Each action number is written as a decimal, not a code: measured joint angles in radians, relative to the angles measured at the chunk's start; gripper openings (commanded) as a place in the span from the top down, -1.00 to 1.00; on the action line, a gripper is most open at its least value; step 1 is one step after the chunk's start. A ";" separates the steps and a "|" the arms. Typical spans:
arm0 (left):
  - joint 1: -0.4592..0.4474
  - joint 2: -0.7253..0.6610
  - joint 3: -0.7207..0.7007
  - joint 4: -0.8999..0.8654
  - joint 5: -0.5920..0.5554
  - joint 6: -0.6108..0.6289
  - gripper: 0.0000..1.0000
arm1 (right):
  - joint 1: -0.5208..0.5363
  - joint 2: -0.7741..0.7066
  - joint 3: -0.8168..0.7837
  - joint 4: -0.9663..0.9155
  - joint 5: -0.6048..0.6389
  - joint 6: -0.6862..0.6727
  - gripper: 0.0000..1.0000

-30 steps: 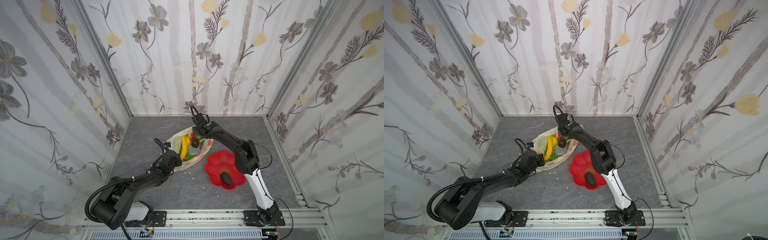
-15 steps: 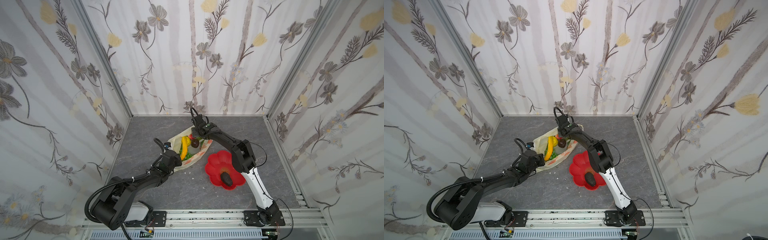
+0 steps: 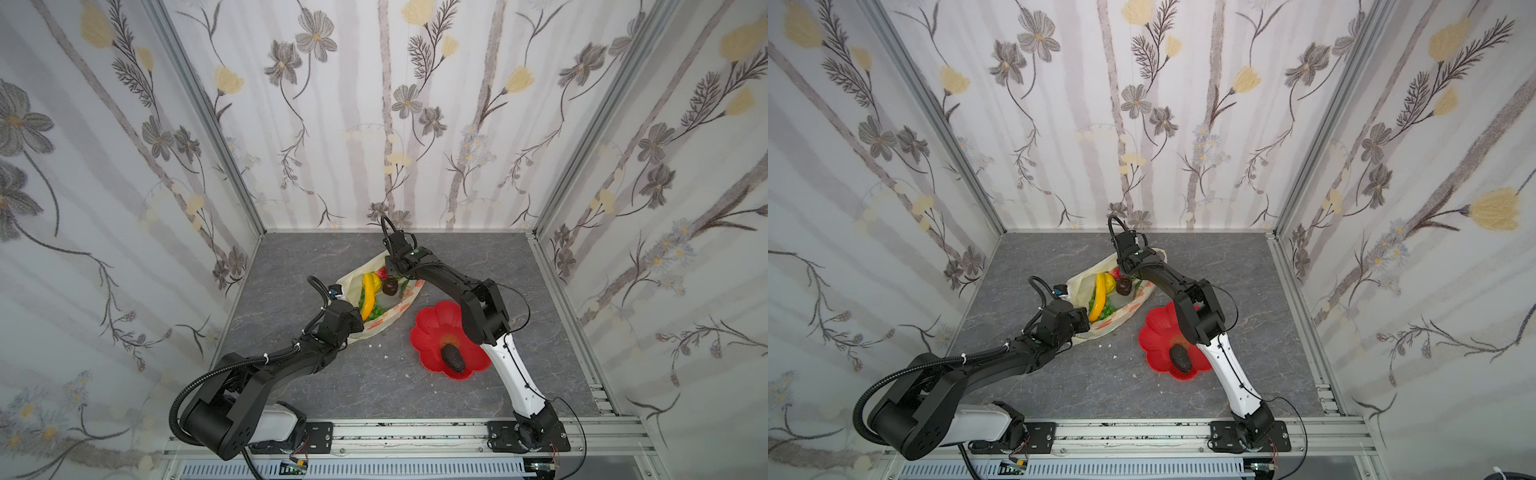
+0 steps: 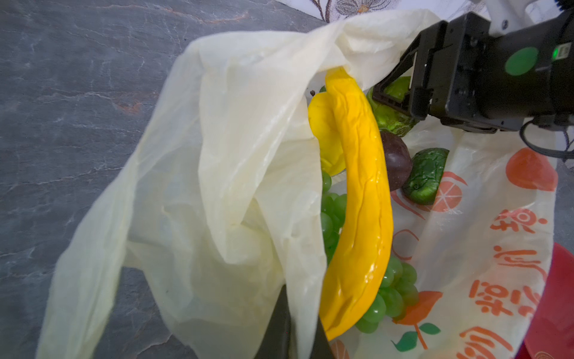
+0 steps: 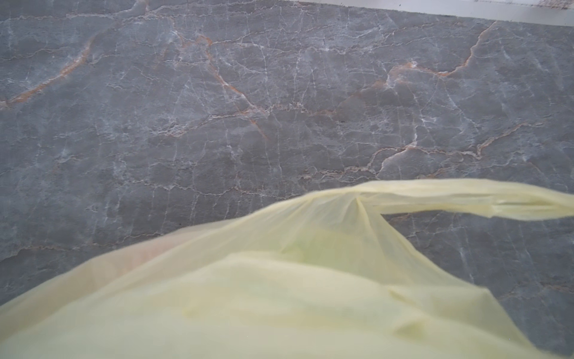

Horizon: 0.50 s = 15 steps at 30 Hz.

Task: Take fruits out of the plastic bag
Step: Pick up the fruit from the plastic bag.

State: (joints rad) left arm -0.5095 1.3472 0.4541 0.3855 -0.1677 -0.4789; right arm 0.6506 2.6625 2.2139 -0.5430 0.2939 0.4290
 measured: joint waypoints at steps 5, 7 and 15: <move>0.000 0.000 0.000 0.000 0.000 0.000 0.82 | 0.006 -0.026 0.000 -0.022 -0.031 0.000 -0.26; 0.000 0.000 0.000 0.000 0.000 0.000 0.82 | 0.013 -0.048 0.000 -0.034 -0.035 0.000 -0.27; 0.000 0.000 0.000 0.000 0.000 0.000 0.82 | 0.051 -0.141 -0.072 -0.040 -0.061 -0.004 -0.29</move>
State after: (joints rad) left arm -0.5095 1.3472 0.4541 0.3855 -0.1680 -0.4789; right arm 0.7021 2.5214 2.1414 -0.5835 0.2333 0.4252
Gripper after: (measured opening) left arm 0.090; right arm 0.656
